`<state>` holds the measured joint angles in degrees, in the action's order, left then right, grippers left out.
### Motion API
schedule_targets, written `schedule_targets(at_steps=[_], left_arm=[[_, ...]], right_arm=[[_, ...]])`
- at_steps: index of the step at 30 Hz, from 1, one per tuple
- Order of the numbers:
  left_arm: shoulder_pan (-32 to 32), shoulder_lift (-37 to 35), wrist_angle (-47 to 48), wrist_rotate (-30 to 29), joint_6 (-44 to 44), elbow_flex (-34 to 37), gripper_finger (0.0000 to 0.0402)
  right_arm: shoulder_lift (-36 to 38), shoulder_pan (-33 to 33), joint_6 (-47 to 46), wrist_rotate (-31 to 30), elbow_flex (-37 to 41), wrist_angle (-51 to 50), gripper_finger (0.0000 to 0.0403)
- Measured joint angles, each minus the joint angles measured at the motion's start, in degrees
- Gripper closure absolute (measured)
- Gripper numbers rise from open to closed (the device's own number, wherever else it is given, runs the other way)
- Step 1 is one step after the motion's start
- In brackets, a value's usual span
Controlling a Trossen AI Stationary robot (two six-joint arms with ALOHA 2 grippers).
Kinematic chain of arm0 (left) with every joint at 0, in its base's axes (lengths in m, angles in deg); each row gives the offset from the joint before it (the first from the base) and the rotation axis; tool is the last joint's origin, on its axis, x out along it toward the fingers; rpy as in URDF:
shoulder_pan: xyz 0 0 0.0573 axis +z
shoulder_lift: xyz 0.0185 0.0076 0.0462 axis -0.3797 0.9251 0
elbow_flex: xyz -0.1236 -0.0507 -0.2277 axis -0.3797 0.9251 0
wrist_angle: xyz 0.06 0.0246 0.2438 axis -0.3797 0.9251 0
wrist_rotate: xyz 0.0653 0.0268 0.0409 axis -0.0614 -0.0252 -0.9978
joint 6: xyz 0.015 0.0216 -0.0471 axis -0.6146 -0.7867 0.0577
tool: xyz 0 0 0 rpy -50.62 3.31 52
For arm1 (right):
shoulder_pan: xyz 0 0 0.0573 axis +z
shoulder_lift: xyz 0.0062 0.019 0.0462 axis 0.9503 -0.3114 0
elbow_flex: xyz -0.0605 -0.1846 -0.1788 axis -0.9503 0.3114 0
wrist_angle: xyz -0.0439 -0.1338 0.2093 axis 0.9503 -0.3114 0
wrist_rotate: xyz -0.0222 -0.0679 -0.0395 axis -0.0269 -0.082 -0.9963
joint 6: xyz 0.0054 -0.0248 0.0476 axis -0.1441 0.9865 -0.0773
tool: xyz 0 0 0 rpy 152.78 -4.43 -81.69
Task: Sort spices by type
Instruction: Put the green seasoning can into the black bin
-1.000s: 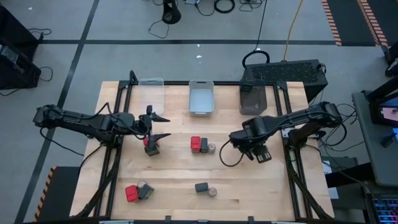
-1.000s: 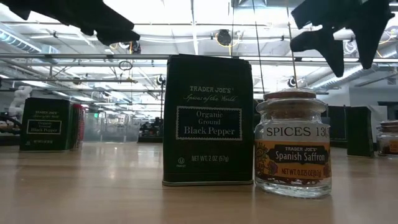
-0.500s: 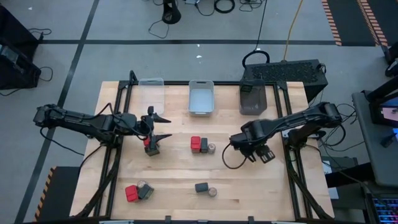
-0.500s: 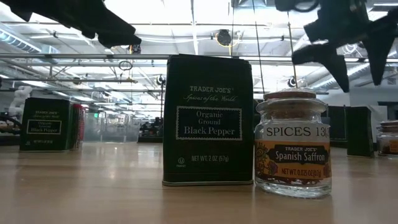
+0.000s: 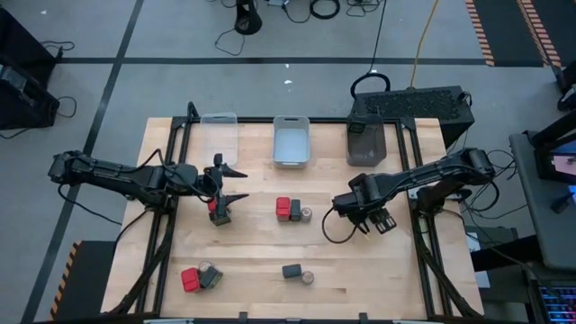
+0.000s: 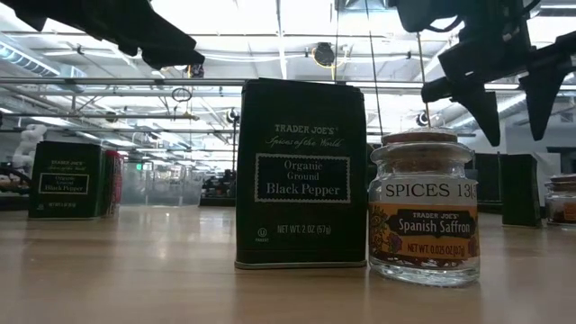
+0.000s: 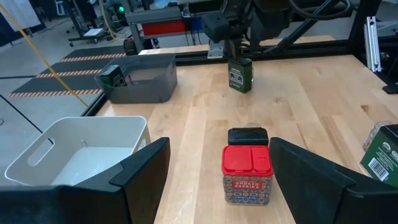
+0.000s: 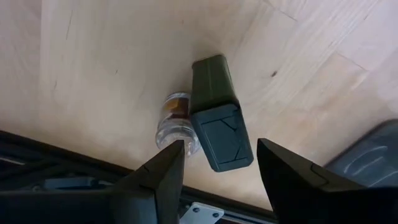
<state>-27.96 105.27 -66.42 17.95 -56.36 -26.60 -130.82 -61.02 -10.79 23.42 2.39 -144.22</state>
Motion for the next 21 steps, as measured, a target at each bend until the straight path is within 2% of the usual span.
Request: schedule_targets(at_steps=[12,15,21], left_arm=[[0.00,0.00,-0.01,-0.02,0.00,0.00,0.0120],[0.00,0.00,0.00,-0.02,-0.02,0.00,0.0120],[0.00,0.00,-0.02,-0.02,0.02,0.00,0.0120]], right_arm=[[0.00,0.00,1.02,-0.88,3.87,0.91,0.0167],[0.00,0.00,1.53,-3.27,3.93,2.08,0.0163],[0.00,-0.83,4.23,-3.22,3.96,3.41,0.0163]])
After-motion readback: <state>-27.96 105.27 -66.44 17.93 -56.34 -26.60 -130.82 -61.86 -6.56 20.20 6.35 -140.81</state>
